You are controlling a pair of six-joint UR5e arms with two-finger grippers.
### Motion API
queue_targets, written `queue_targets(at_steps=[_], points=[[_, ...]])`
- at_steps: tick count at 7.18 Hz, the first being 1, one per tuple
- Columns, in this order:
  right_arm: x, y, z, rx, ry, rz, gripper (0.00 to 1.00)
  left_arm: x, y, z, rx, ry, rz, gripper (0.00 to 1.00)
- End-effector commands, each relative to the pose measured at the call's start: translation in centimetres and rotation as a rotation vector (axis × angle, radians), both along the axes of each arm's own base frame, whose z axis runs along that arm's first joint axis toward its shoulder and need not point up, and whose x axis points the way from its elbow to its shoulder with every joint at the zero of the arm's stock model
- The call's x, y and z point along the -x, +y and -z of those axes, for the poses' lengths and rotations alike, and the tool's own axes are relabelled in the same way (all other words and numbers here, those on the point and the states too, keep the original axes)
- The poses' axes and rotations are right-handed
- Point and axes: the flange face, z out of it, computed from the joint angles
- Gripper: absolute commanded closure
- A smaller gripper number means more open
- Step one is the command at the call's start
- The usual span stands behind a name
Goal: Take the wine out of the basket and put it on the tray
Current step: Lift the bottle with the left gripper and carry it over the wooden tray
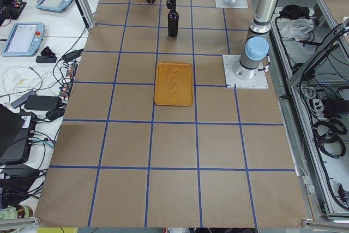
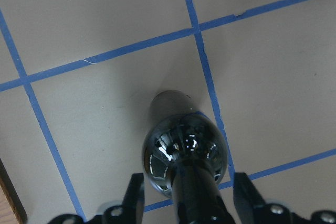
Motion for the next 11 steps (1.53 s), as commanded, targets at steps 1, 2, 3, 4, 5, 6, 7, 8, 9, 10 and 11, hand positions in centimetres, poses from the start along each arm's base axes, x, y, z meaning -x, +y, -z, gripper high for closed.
queue_targets(at_steps=[1, 2, 3, 4, 5, 6, 7, 8, 9, 10, 11], points=[[0.0, 0.0, 0.0, -0.001, 0.003, 0.002, 0.00, 0.0, -0.1, 0.0, 0.002, 0.005, -0.001, 0.83], [0.0, 0.0, 0.0, 0.002, 0.003, 0.002, 0.00, 0.0, -0.1, -0.1, 0.003, 0.005, -0.001, 1.00], [0.0, 0.0, 0.0, 0.002, 0.003, 0.002, 0.00, 0.0, -0.3, -0.4, 0.009, 0.007, 0.002, 1.00], [0.0, 0.0, 0.0, 0.002, 0.003, 0.002, 0.00, -0.3, -0.5, -0.9, 0.020, 0.006, -0.001, 1.00], [0.0, 0.0, 0.0, 0.000, 0.003, 0.002, 0.00, -1.1, -0.6, -1.9, 0.035, 0.002, 0.010, 1.00], [0.0, 0.0, 0.0, -0.003, 0.003, 0.002, 0.00, -3.6, -1.6, -2.9, 0.038, -0.033, 0.039, 1.00], [0.0, 0.0, 0.0, -0.002, 0.004, 0.002, 0.00, -7.6, -3.1, -4.3, 0.049, -0.080, 0.037, 1.00], [0.1, 0.0, 0.0, -0.002, 0.006, 0.004, 0.00, -12.7, -4.8, -5.1, 0.054, -0.078, -0.002, 1.00], [0.1, 0.0, 0.0, -0.002, 0.007, 0.004, 0.00, -17.2, -5.6, -5.4, 0.039, -0.077, -0.011, 1.00], [0.2, 0.0, 0.0, -0.001, 0.007, 0.004, 0.00, -21.5, -6.0, -5.8, 0.034, -0.084, 0.002, 1.00], [0.2, 0.0, 0.0, -0.001, 0.007, 0.004, 0.00, -26.5, -6.0, -6.2, 0.035, -0.083, 0.002, 1.00]])
